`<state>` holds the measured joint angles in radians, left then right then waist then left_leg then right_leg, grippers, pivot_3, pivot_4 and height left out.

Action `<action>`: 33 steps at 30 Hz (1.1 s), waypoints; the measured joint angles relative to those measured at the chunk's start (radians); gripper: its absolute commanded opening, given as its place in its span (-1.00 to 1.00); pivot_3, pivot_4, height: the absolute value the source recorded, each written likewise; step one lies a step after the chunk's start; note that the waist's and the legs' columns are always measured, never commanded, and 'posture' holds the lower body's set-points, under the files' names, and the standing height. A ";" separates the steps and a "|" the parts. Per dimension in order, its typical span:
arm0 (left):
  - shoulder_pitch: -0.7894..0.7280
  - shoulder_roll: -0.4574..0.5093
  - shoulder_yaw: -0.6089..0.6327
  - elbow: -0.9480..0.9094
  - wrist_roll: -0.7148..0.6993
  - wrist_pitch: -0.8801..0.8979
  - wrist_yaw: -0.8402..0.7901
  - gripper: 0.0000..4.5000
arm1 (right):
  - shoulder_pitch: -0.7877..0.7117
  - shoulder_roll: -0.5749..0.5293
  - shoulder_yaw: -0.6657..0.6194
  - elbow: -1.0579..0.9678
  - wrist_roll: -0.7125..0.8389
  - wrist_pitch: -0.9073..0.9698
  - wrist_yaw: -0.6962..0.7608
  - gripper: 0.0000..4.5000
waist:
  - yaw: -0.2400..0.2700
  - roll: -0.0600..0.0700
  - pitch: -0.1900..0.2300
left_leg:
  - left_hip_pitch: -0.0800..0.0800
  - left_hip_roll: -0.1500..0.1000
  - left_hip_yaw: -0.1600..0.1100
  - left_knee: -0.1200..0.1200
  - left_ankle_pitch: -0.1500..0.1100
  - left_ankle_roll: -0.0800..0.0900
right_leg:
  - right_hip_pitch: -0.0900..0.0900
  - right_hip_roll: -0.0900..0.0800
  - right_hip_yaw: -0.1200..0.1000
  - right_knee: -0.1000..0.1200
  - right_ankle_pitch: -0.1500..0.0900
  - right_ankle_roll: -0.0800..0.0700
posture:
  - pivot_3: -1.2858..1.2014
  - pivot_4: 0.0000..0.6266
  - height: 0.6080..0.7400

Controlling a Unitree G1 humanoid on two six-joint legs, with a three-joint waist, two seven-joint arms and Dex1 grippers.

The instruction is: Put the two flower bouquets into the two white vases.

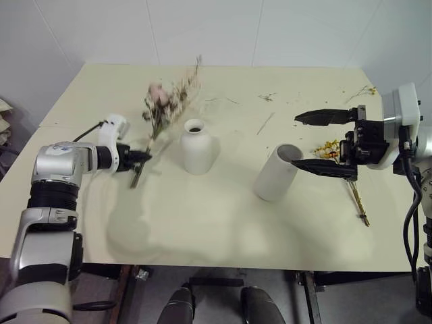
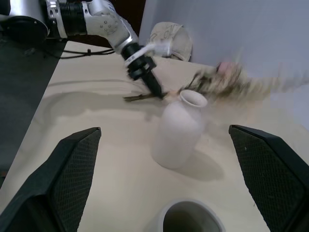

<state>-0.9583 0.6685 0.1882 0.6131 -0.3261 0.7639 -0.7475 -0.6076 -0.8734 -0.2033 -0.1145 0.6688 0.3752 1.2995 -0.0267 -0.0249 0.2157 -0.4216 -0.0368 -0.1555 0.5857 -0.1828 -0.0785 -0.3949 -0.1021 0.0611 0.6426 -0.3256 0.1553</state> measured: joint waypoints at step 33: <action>-0.128 -0.352 0.121 0.107 -0.249 -0.569 -0.239 -0.97 | 0.126 0.039 -0.045 -0.162 0.039 0.044 -0.230 1.00 | -0.001 -0.001 0.000 | -0.001 0.000 0.001 0.006 -0.001 0.001 | 0.003 0.000 0.001 -0.003 0.004 0.002 | 0.03 -0.52 1.00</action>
<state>-1.0866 0.3169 0.3088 0.7201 -0.5746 0.1953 -0.9861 -0.4812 -0.8343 -0.2482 -0.2767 0.7076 0.4190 1.0696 -0.0275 -0.0255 0.2157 -0.4222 -0.0372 -0.1542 0.5919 -0.1835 -0.0773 -0.3921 -0.1017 0.0620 0.6392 -0.3213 0.1578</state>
